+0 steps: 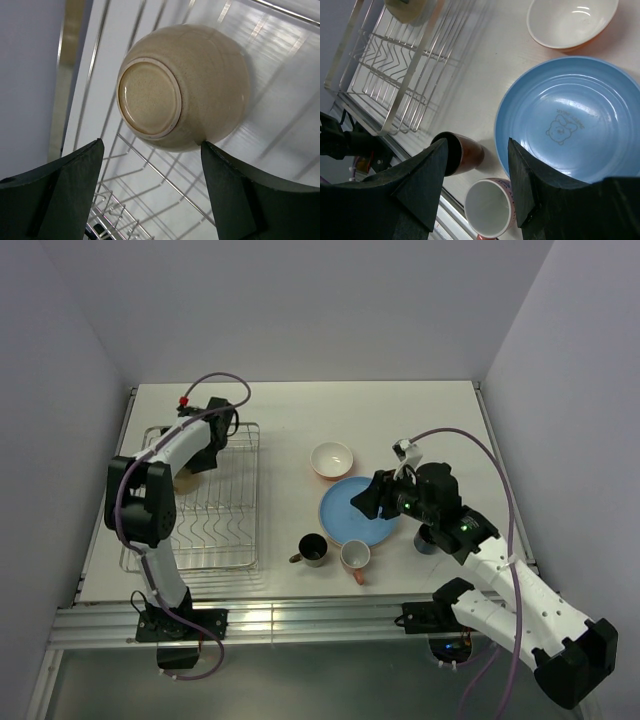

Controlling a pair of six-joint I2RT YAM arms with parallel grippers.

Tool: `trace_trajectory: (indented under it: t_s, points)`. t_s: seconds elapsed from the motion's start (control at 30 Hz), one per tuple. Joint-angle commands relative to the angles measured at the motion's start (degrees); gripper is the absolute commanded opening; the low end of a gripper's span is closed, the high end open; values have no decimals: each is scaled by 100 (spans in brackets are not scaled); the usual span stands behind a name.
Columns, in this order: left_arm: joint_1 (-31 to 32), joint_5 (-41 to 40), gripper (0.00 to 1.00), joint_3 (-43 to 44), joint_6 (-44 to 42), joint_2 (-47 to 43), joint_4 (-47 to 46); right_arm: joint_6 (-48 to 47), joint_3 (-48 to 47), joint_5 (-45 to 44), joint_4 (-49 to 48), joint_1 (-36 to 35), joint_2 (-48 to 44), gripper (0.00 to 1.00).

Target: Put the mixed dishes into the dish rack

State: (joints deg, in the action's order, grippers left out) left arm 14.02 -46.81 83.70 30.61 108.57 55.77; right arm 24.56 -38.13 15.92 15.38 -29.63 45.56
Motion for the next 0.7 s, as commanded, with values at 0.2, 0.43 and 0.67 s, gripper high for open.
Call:
trace_trajectory:
  t_s: [0.2,0.43,0.67]
  points:
    - [-673,-31,84,76,-389,-258,-365,40,-274,-54,-79,10,216,59]
    - [-655,171,85,392,-424,-591,-461,102,-835,-790,202,18,1173,59]
    - [-383,707,86,524,-416,-1241,-426,15,-2197,-1898,782,89,3034,59]
